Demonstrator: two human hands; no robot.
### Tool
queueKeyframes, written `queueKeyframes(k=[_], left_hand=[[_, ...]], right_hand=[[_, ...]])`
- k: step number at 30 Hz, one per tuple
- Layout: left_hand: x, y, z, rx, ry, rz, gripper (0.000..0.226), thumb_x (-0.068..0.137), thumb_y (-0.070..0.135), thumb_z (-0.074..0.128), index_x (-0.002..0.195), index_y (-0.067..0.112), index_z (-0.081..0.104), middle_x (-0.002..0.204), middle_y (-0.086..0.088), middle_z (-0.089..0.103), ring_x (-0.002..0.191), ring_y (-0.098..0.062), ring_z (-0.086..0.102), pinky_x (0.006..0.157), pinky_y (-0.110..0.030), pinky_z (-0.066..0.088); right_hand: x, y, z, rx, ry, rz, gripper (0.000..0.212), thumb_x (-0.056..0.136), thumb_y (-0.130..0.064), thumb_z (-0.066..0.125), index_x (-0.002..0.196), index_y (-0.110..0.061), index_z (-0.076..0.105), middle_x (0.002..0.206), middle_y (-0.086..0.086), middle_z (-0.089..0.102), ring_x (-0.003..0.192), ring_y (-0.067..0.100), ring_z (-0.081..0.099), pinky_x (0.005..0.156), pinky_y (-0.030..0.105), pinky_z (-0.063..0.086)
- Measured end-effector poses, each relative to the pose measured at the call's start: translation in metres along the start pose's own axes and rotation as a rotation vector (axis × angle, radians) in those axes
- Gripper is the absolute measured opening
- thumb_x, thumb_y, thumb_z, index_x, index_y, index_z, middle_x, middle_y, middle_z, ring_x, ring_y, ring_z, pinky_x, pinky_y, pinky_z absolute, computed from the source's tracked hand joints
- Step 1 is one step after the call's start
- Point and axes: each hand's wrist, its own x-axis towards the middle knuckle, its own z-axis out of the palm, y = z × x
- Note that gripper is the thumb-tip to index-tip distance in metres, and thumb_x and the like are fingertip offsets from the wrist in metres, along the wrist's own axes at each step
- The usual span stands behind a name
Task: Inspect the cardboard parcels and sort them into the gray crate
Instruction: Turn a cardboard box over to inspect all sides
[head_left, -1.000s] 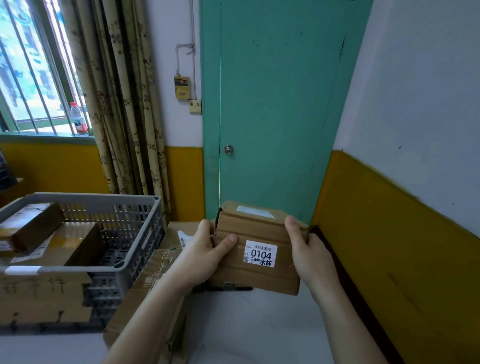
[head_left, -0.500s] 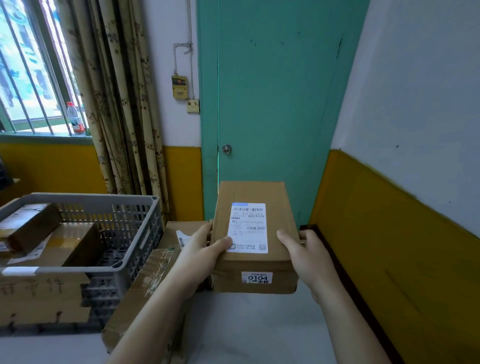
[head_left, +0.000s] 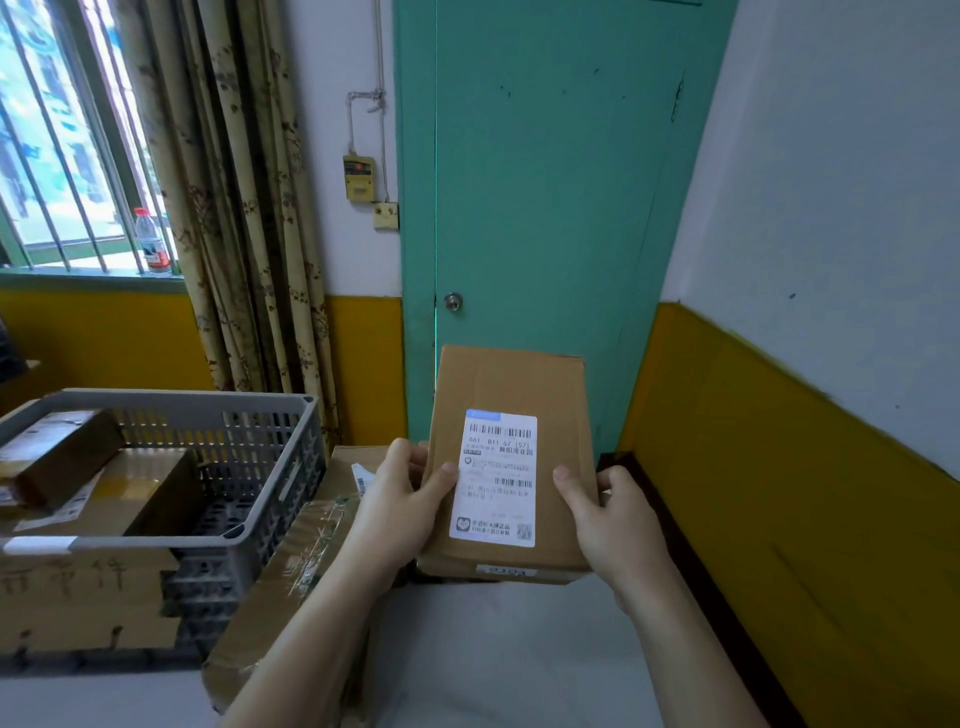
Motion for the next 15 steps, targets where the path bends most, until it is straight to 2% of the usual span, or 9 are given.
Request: queueKeyframes(k=[4, 6, 9, 12, 15], left_hand=[[0.0054, -0.0036, -0.0026, 0.021, 0.032, -0.022, 0.038, 0.095, 0.06, 0.061, 0.102, 0.023, 0.052, 0.098, 0.001, 0.072, 0.086, -0.016, 0.074, 0.076, -0.044, 0.064], [0.0083, -0.0048, -0.0037, 0.005, 0.024, -0.015, 0.038, 0.094, 0.06, 0.061, 0.107, 0.027, 0.048, 0.102, 0.006, 0.07, 0.088, -0.013, 0.074, 0.075, -0.041, 0.065], [0.0086, -0.006, -0.0032, -0.021, 0.0, 0.018, 0.03, 0.098, 0.053, 0.059, 0.121, 0.045, 0.04, 0.107, 0.021, 0.066, 0.094, -0.008, 0.073, 0.073, -0.036, 0.064], [0.0059, -0.0076, -0.0019, -0.039, 0.014, 0.032, 0.027, 0.101, 0.047, 0.058, 0.123, 0.046, 0.042, 0.104, 0.028, 0.063, 0.099, -0.007, 0.07, 0.082, -0.04, 0.063], [0.0036, -0.0063, -0.0043, -0.066, 0.018, -0.005, 0.036, 0.103, 0.044, 0.056, 0.137, 0.033, 0.05, 0.114, 0.018, 0.066, 0.112, -0.016, 0.068, 0.094, -0.049, 0.059]], right_hand=[[-0.003, -0.0009, -0.0014, 0.059, 0.002, -0.017, 0.037, 0.087, -0.06, 0.069, 0.092, -0.025, 0.057, 0.091, -0.009, 0.071, 0.083, 0.011, 0.07, 0.07, 0.038, 0.06], [-0.0052, -0.0028, -0.002, 0.095, -0.003, -0.034, 0.033, 0.087, -0.06, 0.069, 0.093, -0.03, 0.056, 0.093, -0.013, 0.071, 0.085, 0.008, 0.069, 0.069, 0.032, 0.058], [-0.0049, -0.0037, -0.0026, 0.155, -0.004, -0.045, 0.027, 0.093, -0.062, 0.058, 0.094, -0.035, 0.058, 0.098, -0.016, 0.069, 0.093, 0.007, 0.066, 0.079, 0.033, 0.056], [-0.005, -0.0052, -0.0039, 0.243, -0.028, -0.027, 0.031, 0.102, -0.057, 0.043, 0.102, -0.035, 0.065, 0.101, -0.01, 0.072, 0.098, 0.01, 0.066, 0.085, 0.036, 0.055], [-0.0045, -0.0065, -0.0058, 0.28, -0.097, -0.008, 0.035, 0.106, -0.053, 0.038, 0.115, -0.038, 0.068, 0.118, -0.009, 0.07, 0.109, 0.009, 0.064, 0.092, 0.035, 0.052]])
